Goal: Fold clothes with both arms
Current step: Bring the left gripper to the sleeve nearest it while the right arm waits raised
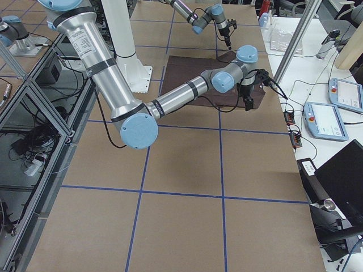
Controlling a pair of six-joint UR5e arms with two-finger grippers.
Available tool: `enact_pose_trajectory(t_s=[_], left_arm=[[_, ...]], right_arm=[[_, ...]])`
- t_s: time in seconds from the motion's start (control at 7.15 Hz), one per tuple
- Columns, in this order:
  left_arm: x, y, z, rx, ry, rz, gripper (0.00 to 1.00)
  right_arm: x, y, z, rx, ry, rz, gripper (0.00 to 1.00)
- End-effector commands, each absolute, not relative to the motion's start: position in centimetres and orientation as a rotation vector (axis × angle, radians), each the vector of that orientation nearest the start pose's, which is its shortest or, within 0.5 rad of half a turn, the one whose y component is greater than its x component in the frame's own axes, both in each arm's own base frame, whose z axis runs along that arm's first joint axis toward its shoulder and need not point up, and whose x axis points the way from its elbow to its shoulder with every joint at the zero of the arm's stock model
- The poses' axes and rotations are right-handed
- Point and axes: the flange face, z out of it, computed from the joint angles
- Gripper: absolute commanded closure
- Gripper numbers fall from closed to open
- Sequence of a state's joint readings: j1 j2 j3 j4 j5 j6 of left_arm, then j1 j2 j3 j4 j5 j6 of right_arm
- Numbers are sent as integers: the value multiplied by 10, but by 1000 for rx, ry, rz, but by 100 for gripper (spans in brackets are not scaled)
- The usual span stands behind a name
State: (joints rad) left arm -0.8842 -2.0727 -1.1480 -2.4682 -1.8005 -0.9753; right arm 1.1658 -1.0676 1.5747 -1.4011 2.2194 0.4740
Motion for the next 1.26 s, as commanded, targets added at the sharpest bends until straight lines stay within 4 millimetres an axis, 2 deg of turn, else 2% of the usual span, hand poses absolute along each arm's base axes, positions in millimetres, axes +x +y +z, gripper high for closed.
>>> enact_pose_trajectory(t_s=[0.0,0.28,1.12], left_arm=[[385,-639,474,515,843,-105,33],[389,-644,470,517,841,-110,35],[394,-643,476,507,835,-106,38]], right_arm=[[-199,-650,344,324,-839,-154,0],[-200,-650,345,323,-838,-154,0],[-199,-651,347,320,-836,-152,0]])
